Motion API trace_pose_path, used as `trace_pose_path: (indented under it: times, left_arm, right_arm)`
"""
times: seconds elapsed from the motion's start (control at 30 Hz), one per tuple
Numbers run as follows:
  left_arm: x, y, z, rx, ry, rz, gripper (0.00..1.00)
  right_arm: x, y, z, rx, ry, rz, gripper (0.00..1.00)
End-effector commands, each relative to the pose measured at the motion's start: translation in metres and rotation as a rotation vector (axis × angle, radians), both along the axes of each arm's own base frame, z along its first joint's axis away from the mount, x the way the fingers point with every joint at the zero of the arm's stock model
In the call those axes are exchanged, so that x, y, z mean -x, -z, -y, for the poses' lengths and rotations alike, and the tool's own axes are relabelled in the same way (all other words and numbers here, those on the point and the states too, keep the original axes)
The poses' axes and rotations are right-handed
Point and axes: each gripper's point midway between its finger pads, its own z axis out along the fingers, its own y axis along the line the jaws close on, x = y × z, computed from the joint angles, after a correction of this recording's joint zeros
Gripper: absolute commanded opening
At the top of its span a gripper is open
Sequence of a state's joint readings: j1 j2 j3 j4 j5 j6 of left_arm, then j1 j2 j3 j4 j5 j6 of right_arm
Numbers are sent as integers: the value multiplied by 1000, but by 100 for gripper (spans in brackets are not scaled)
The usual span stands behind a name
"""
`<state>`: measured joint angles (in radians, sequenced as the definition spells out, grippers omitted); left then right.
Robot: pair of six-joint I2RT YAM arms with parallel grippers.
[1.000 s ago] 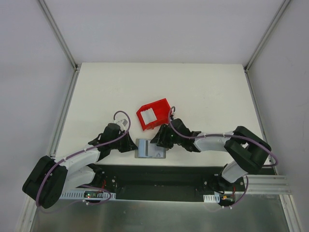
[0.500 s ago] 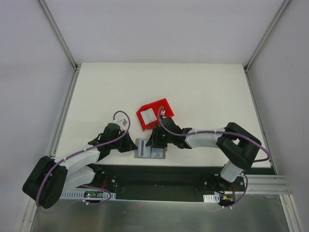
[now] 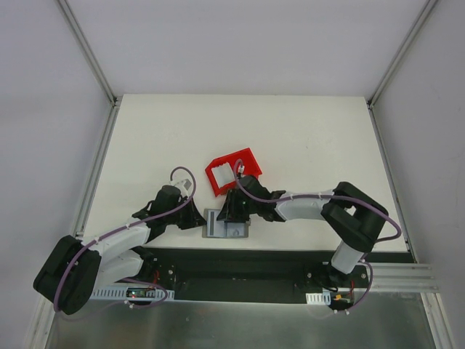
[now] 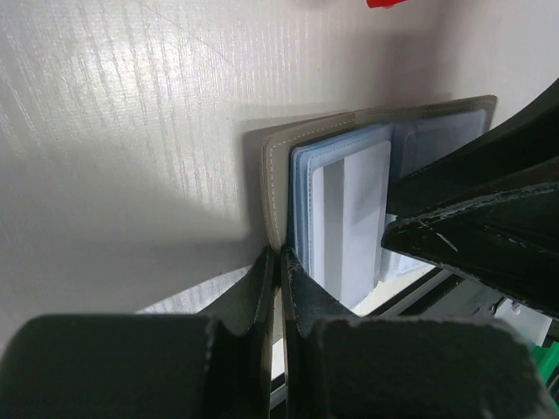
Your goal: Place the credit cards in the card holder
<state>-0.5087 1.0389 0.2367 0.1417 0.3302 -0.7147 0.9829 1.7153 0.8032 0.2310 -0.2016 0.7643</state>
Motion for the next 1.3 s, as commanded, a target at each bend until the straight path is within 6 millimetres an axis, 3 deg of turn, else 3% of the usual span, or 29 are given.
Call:
trace_pose_path:
  times: [0.0,0.2,0.43,0.67,0.9,1.27]
  left_arm:
    - [-2,-2,-1,5,-15,17,0]
    - [-5,-11,1,33,-33,28,0]
    - [-9,-23,6,65,-43,41,0]
    - [-13,-21,4,52,-69,39,0]
    - [-18,-23,5,44,-70,46,0]
    - [-18,-20,3,29,-63,48,0]
  right_arm:
    - [-12,-34,2,-68,-22,79,42]
    - [-32,-85,18,-39,-92,238,59]
    - [-68,-117,46,104,-81,355,76]
    - [-118,-114,46,216,-125,352,87]
    - [-157,-95,41,305,-131,315,88]
    - [-173,-64,23,284,-170,240,88]
